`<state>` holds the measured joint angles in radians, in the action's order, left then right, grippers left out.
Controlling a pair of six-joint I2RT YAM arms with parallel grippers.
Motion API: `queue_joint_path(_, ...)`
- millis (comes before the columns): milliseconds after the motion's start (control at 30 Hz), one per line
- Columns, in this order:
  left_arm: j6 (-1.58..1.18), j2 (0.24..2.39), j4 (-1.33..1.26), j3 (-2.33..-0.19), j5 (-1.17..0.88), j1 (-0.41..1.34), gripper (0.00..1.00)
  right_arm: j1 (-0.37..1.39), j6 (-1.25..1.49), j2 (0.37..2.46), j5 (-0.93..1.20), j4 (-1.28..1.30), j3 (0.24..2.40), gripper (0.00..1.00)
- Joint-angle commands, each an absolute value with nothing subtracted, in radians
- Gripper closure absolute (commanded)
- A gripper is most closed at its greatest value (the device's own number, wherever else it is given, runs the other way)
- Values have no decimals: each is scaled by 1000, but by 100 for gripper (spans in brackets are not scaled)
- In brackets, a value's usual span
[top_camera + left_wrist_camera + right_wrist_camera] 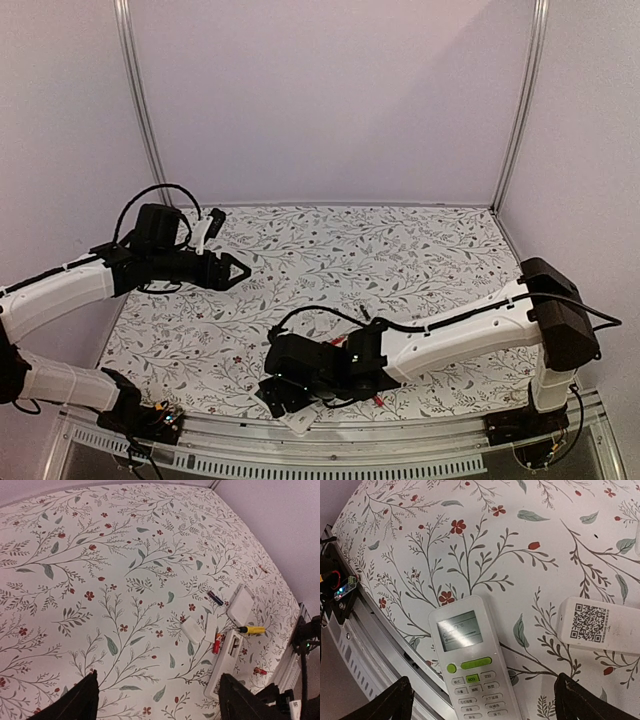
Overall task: Unload the batteries from the remote control
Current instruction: Pick up the remote control from the center of the board.
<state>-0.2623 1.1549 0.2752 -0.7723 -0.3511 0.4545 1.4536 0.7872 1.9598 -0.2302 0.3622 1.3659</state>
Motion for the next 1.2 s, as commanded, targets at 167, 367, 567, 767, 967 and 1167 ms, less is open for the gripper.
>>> queue_joint_path(167,-252,1131,289,-772,-349,439,18,1511,722,2070,-233,515,1452,3)
queue_joint_path(367,-253,1128,292,-767,-351,439,18,1545,710,2098,-240,564,1465,3)
queue_joint_path(567,-256,1136,292,-768,-363,439,18,1555,714,2129,-266,602,1486,13)
queue_joint_path(767,-255,1132,292,-767,-361,439,18,1560,716,2157,-296,626,1509,30)
queue_joint_path(967,-252,1119,288,-766,-368,439,18,1560,742,2148,-334,633,1505,50)
queue_joint_path(1167,-235,1090,255,-759,-395,440,18,1522,742,2033,-303,482,1398,54)
